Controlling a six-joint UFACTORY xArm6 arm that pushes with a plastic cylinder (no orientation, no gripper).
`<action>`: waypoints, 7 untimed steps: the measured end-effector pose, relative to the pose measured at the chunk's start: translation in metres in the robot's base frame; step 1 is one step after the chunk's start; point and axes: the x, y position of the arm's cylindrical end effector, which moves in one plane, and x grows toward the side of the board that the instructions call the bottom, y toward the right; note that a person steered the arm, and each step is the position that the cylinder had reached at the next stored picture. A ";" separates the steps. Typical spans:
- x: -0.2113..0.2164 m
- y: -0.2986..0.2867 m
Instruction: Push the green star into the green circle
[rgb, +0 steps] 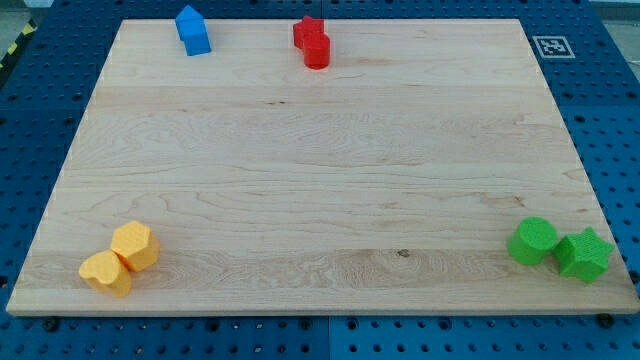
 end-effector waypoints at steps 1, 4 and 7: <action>-0.004 -0.019; -0.004 -0.036; -0.004 -0.072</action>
